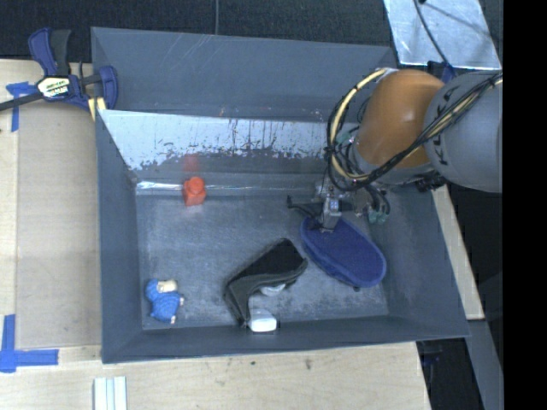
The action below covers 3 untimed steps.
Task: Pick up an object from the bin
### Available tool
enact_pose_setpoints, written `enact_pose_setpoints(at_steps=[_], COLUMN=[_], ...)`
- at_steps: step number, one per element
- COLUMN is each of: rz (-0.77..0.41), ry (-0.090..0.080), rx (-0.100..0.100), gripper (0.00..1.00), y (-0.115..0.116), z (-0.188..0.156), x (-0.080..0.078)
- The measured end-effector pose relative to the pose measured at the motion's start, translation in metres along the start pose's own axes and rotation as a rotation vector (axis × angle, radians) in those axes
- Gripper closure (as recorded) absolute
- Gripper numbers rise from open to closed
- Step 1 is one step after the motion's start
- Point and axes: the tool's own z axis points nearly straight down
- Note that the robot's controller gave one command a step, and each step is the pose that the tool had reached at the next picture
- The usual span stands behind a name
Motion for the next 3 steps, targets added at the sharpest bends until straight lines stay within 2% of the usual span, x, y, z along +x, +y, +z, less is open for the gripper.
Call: enact_pose_setpoints(at_steps=[1, 3], rz=[0.0, -0.001], ry=[0.011, 0.01], rx=[0.003, 0.003], gripper=[1.0, 1.0], y=[-0.001, -0.001], z=[-0.014, -0.039], x=[-0.002, -0.005])
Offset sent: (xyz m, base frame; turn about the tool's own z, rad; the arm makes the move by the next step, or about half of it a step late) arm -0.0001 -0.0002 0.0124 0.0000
